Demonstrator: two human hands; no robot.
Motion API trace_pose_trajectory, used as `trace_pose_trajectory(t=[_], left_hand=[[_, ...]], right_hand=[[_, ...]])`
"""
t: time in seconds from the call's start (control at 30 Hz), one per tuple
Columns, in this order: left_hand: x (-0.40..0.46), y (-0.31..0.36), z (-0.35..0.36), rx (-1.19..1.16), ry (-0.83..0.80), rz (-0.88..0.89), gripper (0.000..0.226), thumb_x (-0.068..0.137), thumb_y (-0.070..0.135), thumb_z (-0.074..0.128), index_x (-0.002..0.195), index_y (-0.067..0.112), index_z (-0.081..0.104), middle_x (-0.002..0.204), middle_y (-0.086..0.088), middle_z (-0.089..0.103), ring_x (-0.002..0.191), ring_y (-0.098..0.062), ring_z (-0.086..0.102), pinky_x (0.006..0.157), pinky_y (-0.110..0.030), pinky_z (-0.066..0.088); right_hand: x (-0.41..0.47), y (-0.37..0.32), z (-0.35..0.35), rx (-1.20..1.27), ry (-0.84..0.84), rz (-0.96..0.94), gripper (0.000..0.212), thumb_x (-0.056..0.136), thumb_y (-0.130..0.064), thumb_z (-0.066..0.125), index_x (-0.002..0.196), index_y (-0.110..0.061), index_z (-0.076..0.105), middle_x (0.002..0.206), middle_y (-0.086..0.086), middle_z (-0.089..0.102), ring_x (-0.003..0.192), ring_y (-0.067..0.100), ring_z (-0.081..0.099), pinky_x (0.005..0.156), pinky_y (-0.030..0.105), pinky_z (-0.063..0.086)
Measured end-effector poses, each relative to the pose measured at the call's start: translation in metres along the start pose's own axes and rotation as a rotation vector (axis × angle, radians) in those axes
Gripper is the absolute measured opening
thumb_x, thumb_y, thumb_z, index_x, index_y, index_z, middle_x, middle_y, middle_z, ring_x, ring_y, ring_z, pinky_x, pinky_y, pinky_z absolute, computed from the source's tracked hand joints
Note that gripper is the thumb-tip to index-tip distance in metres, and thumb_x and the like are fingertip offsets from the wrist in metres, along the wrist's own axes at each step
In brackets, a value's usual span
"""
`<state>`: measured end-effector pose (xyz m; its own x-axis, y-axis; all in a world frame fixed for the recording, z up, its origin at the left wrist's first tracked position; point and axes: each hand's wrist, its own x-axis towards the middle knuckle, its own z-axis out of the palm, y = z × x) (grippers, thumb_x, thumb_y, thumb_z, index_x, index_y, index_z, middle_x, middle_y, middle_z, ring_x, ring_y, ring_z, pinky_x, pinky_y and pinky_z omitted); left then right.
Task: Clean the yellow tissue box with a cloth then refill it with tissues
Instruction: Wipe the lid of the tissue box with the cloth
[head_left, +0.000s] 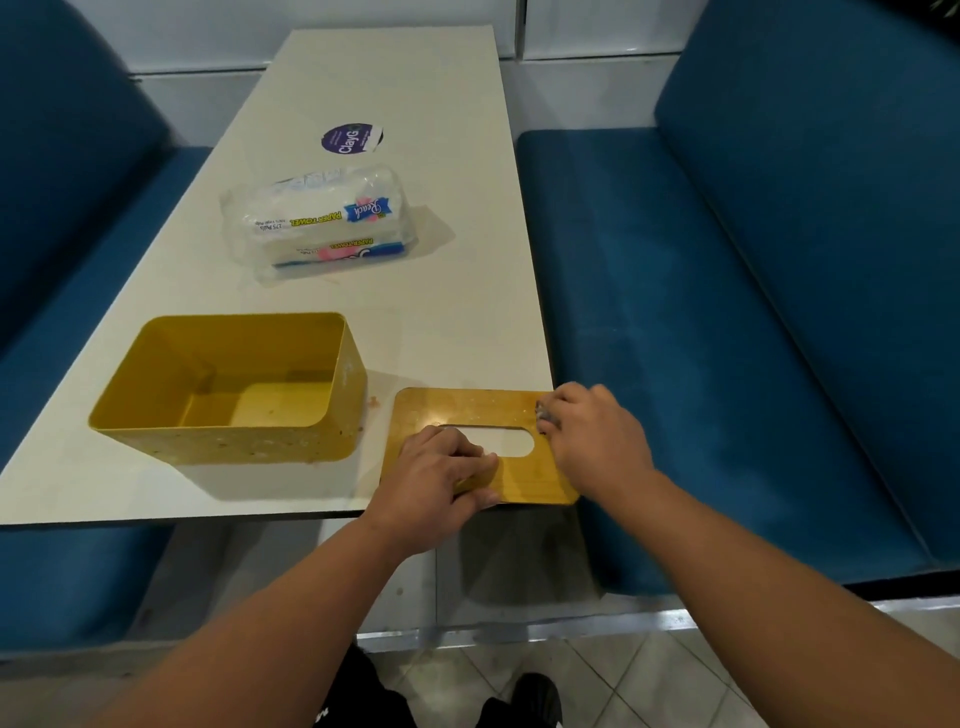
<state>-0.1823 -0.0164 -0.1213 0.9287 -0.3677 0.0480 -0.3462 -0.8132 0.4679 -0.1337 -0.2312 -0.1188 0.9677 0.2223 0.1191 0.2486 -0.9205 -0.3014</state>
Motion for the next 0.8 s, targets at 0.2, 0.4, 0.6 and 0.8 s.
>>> trace_pose_trajectory(t=[0.2, 0.4, 0.6, 0.8], left_hand=[[0.000, -0.001, 0.002, -0.002, 0.008, 0.010, 0.044, 0.084, 0.053, 0.061, 0.119, 0.029, 0.067, 0.107, 0.012, 0.057, 0.112, -0.012, 0.044, 0.097, -0.027, 0.032], [0.000, 0.000, 0.000, -0.001, 0.000, 0.015, 0.045, 0.083, 0.055, 0.058, 0.119, 0.029, 0.068, 0.107, 0.011, 0.058, 0.112, -0.013, 0.044, 0.095, -0.026, 0.029], [0.000, -0.001, 0.000, 0.001, 0.006, 0.026, 0.044, 0.081, 0.056, 0.058, 0.114, 0.030, 0.070, 0.103, 0.009, 0.059, 0.109, -0.014, 0.047, 0.094, -0.028, 0.033], [0.001, -0.002, 0.002, -0.009, -0.005, 0.010, 0.043, 0.081, 0.056, 0.058, 0.114, 0.030, 0.070, 0.104, 0.011, 0.058, 0.110, -0.015, 0.047, 0.096, -0.031, 0.035]], right_hand=[[-0.006, 0.002, 0.001, -0.010, 0.004, -0.084, 0.022, 0.095, -0.032, 0.054, 0.113, -0.028, 0.067, 0.114, -0.012, 0.060, 0.085, 0.008, 0.039, 0.063, 0.024, 0.033], [-0.002, -0.006, 0.005, -0.003, 0.007, -0.137, 0.017, 0.093, -0.027, 0.058, 0.106, -0.025, 0.069, 0.108, -0.011, 0.063, 0.080, 0.007, 0.032, 0.060, 0.023, 0.030], [0.016, -0.003, 0.000, -0.089, -0.006, -0.070, 0.021, 0.096, -0.027, 0.052, 0.111, -0.025, 0.067, 0.109, -0.008, 0.061, 0.083, 0.009, 0.034, 0.063, 0.029, 0.031], [-0.001, -0.004, 0.005, -0.061, -0.040, -0.166, 0.023, 0.096, -0.029, 0.053, 0.114, -0.028, 0.067, 0.115, -0.012, 0.061, 0.084, 0.007, 0.031, 0.064, 0.028, 0.031]])
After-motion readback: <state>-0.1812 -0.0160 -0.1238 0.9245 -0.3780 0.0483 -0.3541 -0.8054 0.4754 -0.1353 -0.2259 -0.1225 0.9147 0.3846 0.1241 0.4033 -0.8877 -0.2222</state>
